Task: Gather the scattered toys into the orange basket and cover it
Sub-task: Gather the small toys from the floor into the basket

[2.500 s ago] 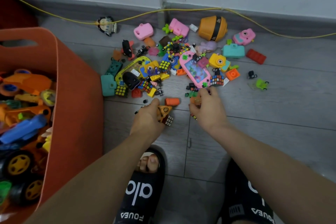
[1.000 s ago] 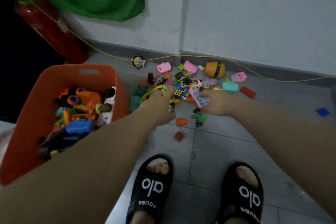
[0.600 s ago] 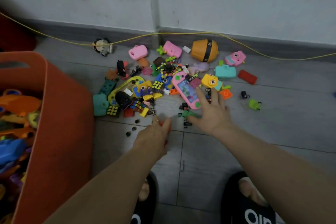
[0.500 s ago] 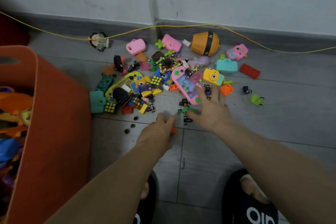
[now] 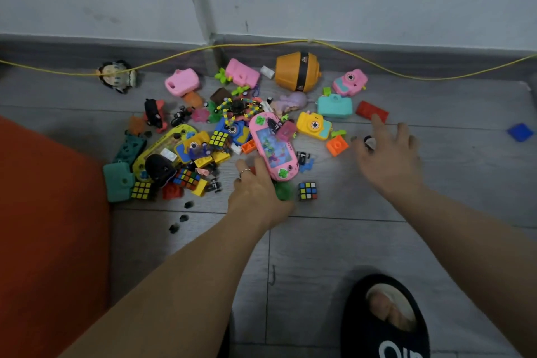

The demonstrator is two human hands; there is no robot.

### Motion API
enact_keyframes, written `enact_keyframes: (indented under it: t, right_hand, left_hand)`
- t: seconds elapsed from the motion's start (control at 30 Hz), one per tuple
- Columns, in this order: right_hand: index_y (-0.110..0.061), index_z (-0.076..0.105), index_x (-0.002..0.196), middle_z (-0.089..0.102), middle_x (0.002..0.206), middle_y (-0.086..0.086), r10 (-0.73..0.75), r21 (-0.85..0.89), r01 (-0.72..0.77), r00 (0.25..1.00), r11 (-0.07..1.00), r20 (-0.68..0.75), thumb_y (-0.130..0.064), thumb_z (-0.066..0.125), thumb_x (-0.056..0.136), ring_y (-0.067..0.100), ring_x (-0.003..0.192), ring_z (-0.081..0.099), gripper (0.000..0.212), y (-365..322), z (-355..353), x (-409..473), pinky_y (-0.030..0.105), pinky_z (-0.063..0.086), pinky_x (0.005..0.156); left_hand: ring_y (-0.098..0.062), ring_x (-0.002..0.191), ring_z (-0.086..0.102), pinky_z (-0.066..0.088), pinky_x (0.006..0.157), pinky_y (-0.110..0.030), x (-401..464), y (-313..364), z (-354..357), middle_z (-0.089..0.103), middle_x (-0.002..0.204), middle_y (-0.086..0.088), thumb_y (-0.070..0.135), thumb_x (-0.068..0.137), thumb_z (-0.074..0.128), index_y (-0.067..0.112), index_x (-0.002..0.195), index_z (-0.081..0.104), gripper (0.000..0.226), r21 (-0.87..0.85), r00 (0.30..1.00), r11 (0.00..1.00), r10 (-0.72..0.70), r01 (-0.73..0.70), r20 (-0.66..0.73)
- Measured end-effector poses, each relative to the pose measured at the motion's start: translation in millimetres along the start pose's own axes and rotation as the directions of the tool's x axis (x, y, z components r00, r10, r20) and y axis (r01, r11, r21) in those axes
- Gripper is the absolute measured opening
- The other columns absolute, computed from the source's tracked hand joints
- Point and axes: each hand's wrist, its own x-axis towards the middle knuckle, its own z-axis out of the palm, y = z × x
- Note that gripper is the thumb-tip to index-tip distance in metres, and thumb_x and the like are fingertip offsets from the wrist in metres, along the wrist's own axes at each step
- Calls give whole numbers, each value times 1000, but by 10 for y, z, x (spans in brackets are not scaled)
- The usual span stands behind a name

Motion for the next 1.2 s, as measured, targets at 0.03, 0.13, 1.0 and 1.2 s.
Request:
enact_keyframes:
  t: [0.03, 0.13, 1.0, 1.2]
  right_hand:
    - [-41, 30, 146, 25, 154, 14, 4, -47, 0, 997, 999, 83, -80, 25, 85, 40, 134, 28, 73, 73, 50, 20, 55, 32, 105]
    - [-42, 27, 142, 33, 151, 9, -23, -47, 33, 979, 998, 203, -92, 3, 68, 38, 131, 30, 93, 105, 227, -18, 53, 32, 106]
    - [-32, 29, 142, 14, 148, 12, -408, 4, 422, 875, 907, 261, -49, 71, 78, 33, 121, 35, 79, -567, 278, -906, 39, 50, 80]
    - [-28, 41, 127, 18, 144, 11, -354, 58, 352, 900, 934, 253, -39, 71, 79, 33, 119, 34, 57, -607, 287, -939, 37, 48, 76]
  left_hand:
    - [-36, 128, 38, 47, 93, -43, -9, 17, 1, 7, 150, -15, 59, 69, 76, 20, 147, 7, 111, 41, 1000, 999, -7, 7, 7]
    - [-35, 131, 35, 47, 93, -43, -40, 72, 16, 4, 151, -16, 63, 61, 80, 21, 149, 2, 125, 105, 1000, 994, -18, 16, 21]
    - [-33, 100, 58, 55, 83, -41, -79, -402, -74, 31, 137, -14, 27, 78, 76, 27, 131, 44, 62, 20, 989, 994, 110, -109, -96]
    - [-29, 97, 57, 54, 83, -36, -76, -363, -79, 39, 129, -11, 22, 79, 74, 27, 130, 49, 56, 19, 989, 991, 132, -131, -64]
